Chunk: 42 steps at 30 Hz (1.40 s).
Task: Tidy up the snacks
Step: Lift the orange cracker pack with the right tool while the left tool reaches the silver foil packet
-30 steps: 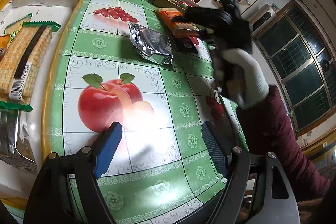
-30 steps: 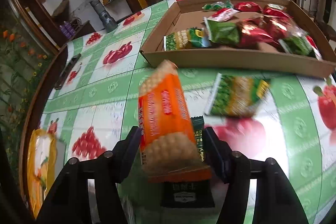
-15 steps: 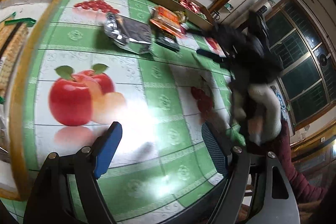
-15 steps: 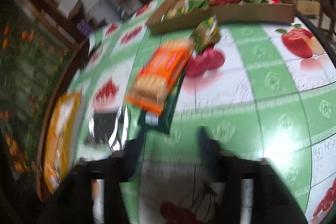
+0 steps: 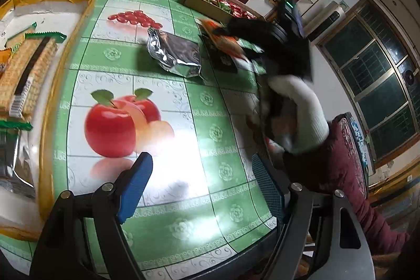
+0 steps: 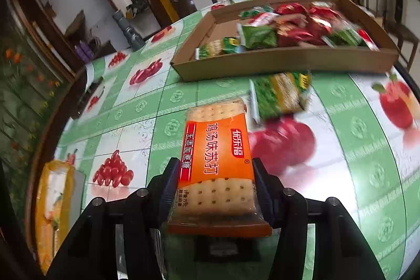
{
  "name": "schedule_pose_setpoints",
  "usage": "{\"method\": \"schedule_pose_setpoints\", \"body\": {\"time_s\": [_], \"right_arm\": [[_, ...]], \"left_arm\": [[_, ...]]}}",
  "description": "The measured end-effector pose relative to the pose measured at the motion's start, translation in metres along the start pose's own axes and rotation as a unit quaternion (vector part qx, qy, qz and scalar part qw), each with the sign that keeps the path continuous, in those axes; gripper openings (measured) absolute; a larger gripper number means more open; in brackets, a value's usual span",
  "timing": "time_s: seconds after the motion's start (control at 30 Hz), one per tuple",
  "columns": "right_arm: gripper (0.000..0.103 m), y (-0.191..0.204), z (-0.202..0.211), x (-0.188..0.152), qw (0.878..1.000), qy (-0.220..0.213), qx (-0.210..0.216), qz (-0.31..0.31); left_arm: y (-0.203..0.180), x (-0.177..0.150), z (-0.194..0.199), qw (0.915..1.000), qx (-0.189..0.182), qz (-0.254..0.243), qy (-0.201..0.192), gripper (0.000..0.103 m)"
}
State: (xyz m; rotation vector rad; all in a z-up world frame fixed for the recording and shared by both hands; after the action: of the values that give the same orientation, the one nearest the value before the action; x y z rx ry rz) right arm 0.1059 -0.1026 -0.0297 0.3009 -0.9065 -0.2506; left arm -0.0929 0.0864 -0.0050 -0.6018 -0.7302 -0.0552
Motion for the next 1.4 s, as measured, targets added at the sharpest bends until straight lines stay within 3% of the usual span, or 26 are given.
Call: {"method": "schedule_pose_setpoints", "body": {"time_s": [0.17,0.3,0.4,0.57,0.73,0.93,1.07,1.23,1.4], "right_arm": [[0.056,-0.035,0.044,-0.008,0.999,-0.025,0.025,-0.028],[0.056,-0.053,0.057,-0.013,0.998,-0.043,0.020,-0.040],[0.056,-0.058,0.052,-0.016,0.998,-0.025,0.026,-0.055],[0.057,-0.046,0.049,-0.017,1.000,-0.024,0.012,-0.016],[0.057,-0.047,0.049,-0.017,1.000,-0.023,0.014,-0.017],[0.057,-0.047,0.049,-0.017,1.000,-0.022,0.011,-0.010],[0.056,-0.048,0.049,-0.017,1.000,-0.021,0.013,-0.014],[0.057,-0.049,0.049,-0.017,1.000,-0.022,0.012,-0.010],[0.057,-0.048,0.050,-0.019,1.000,-0.024,0.011,-0.007]], "left_arm": [[0.008,0.012,-0.013,0.9998,0.018,-0.008,0.000,0.078],[0.010,0.029,-0.034,0.9988,0.044,-0.021,0.002,0.078],[0.006,0.056,-0.052,0.9979,0.054,-0.035,-0.010,0.078],[0.006,0.108,-0.100,0.9931,0.079,-0.086,-0.013,0.078],[0.018,0.125,-0.142,0.9960,0.058,-0.067,0.016,0.077],[0.013,0.107,-0.148,0.9937,0.042,-0.076,0.070,0.078],[-0.010,0.075,-0.132,0.9890,-0.007,-0.094,0.114,0.078],[-0.040,0.042,-0.123,0.9722,0.013,-0.202,0.117,0.078],[-0.064,0.045,-0.103,0.9560,0.026,-0.287,0.056,0.079]]}}
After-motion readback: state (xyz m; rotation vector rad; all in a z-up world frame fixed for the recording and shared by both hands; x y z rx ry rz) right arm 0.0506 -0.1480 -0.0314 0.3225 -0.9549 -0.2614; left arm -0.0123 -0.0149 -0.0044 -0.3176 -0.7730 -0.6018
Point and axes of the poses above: each gripper's, at about its wrist camera, not at the fingertips, and z roughly against the way its jaws point, y to its left, x to its top, the point moved 6 cm from there along -z, roughly the way its jaws point, and after that the axes turned 15 degrees about -y, right-handed, at the moved point
